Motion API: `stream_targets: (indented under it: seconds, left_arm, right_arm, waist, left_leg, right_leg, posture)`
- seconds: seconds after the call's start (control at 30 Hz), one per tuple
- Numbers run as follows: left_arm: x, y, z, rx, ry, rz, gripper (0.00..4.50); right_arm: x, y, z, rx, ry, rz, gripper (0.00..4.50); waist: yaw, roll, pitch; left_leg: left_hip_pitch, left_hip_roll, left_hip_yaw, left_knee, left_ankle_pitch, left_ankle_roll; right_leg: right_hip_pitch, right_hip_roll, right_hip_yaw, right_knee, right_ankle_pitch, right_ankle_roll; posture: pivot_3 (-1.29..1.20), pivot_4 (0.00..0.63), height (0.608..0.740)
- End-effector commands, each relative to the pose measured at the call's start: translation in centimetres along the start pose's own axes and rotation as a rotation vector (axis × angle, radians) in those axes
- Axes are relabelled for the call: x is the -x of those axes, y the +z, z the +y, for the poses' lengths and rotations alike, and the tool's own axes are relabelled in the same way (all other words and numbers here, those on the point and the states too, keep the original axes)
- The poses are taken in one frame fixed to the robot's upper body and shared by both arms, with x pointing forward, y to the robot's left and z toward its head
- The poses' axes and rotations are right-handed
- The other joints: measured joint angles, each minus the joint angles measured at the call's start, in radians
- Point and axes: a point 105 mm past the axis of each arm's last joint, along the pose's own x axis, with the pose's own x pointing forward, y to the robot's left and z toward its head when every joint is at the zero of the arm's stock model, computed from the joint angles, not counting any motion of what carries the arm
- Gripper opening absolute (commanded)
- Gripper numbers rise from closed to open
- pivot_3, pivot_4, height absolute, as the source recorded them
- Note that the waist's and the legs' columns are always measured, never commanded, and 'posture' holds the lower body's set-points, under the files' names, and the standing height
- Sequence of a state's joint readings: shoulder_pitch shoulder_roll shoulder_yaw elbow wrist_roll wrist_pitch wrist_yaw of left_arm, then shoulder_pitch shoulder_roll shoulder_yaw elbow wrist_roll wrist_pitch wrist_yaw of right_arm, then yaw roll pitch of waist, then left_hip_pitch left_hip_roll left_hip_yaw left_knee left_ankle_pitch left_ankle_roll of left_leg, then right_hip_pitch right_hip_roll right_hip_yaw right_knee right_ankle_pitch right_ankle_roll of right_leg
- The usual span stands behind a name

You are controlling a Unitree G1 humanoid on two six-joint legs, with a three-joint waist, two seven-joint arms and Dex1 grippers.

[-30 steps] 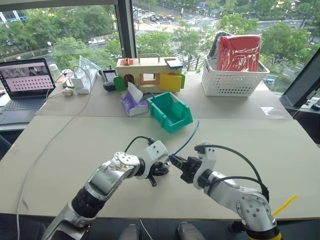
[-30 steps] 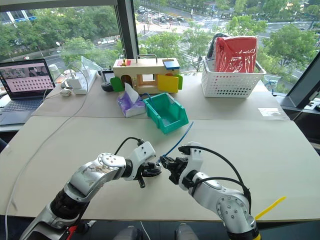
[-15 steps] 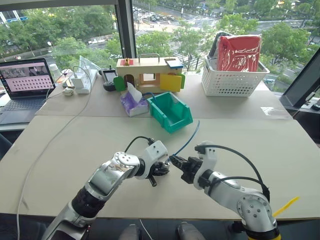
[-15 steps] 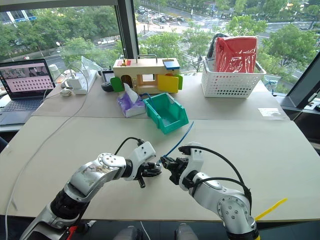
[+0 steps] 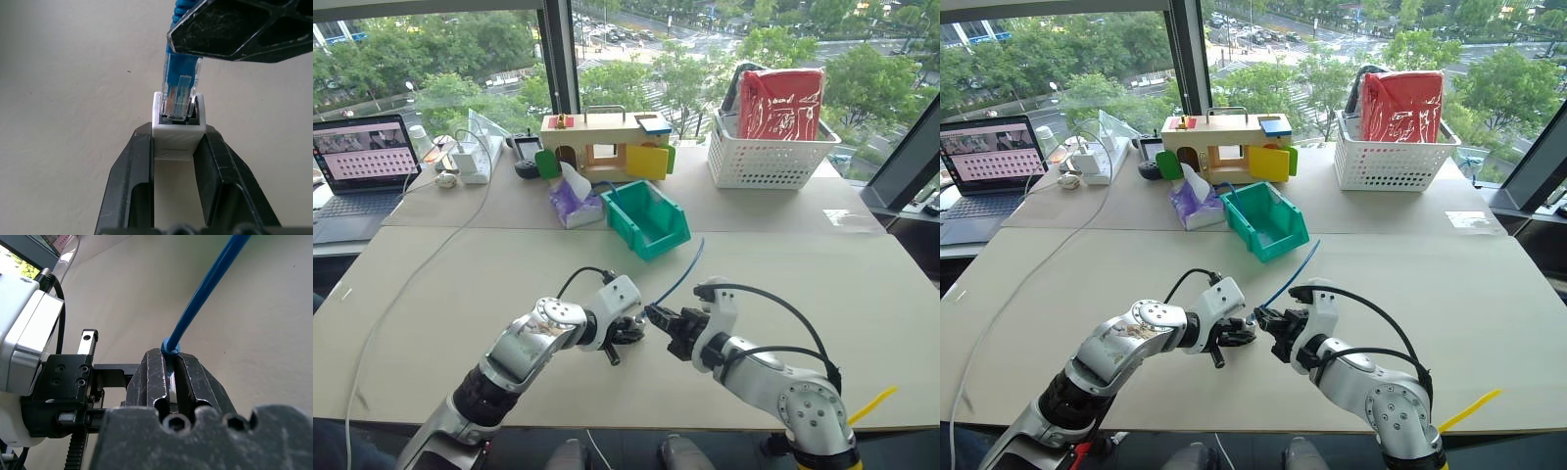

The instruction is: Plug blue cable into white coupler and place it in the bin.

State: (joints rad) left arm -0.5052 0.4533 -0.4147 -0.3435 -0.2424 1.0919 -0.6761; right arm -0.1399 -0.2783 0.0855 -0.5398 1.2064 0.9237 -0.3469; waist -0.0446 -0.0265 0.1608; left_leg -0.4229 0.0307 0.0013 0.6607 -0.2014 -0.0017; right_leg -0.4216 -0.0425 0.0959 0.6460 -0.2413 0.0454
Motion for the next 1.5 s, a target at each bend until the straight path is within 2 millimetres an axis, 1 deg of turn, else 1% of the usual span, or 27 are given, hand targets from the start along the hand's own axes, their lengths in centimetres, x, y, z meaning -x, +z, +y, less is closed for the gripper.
stream_targets:
  seconds: [0.03, 0.23, 0.4, 0.53, 0.73, 1.27, 1.37, 1.5]
  left_arm:
    - [-0.1, -0.4, -0.7, 0.007, -0.037, 0.013, 0.65]
    - [-0.1, -0.4, -0.8, 0.008, -0.041, 0.014, 0.65]
    - [-0.2, -0.3, -0.7, -0.001, -0.037, 0.017, 0.65]
    - [-0.2, 1.0, -0.2, 0.024, -0.025, -0.008, 0.65]
    - [0.2, 1.9, -0.3, 0.034, -0.032, -0.003, 0.65]
    - [0.3, 3.4, -0.4, 0.074, -0.023, -0.028, 0.65]
    - [0.3, 3.5, -0.5, 0.075, -0.023, -0.03, 0.65]
    - [0.3, 3.8, -0.6, 0.066, -0.019, -0.033, 0.65]
  right_arm:
    - [0.1, -0.9, 0.0, 0.005, -0.003, 0.045, 0.0]
    - [0.1, -1.0, 0.0, 0.015, -0.008, 0.05, 0.0]
    - [0.1, -0.9, 0.0, 0.083, -0.02, 0.062, 0.0]
    - [-0.1, -1.0, 0.0, 0.198, -0.044, 0.09, 0.0]
    - [0.0, -1.2, -0.3, 0.29, -0.073, 0.12, 0.0]
    - [0.1, -1.8, -0.3, 0.344, -0.071, 0.184, 0.0]
    - [0.0, -1.8, -0.1, 0.377, -0.062, 0.199, 0.0]
    - [0.0, -2.1, 0.2, 0.374, -0.042, 0.211, 0.0]
  waist:
    - [0.0, 0.0, 0.0]
    - [0.0, 0.0, 0.0]
    - [0.0, 0.0, 0.0]
    - [0.002, 0.0, 0.0]
    - [0.002, 0.0, 0.0]
    - [0.002, 0.0, 0.0]
    - [0.002, 0.0, 0.0]
    - [0.002, 0.0, 0.0]
  left_leg:
    - [0.0, 0.0, 0.0, 0.0, 0.0, 0.0]
    - [0.0, 0.0, 0.0, 0.0, 0.0, 0.0]
    - [0.0, 0.0, 0.0, 0.0, 0.0, 0.0]
    - [0.0, 0.0, 0.0, 0.0, 0.0, 0.0]
    - [0.0, 0.0, 0.0, 0.0, 0.0, 0.0]
    - [0.0, 0.0, 0.0, 0.0, 0.0, 0.0]
    - [0.0, 0.0, 0.0, 0.0, 0.0, 0.0]
    - [0.0, 0.0, 0.0, 0.0, 0.0, 0.0]
  right_leg:
    - [0.0, 0.0, 0.0, 0.0, 0.0, 0.0]
    - [0.0, 0.0, 0.0, 0.0, 0.0, 0.0]
    - [0.0, 0.0, 0.0, 0.0, 0.0, 0.0]
    - [0.0, 0.0, 0.0, 0.0, 0.0, 0.0]
    - [0.0, 0.0, 0.0, 0.0, 0.0, 0.0]
    - [0.0, 0.0, 0.0, 0.0, 0.0, 0.0]
    - [0.0, 0.0, 0.0, 0.0, 0.0, 0.0]
    - [0.0, 0.0, 0.0, 0.0, 0.0, 0.0]
  posture:
    - [0.0, 0.15, 0.715]
    - [0.0, 0.15, 0.715]
    - [0.0, 0.15, 0.715]
    - [0.0, 0.15, 0.715]
    - [0.0, 0.15, 0.715]
    - [0.0, 0.15, 0.715]
    - [0.0, 0.15, 0.715]
    - [0.0, 0.15, 0.715]
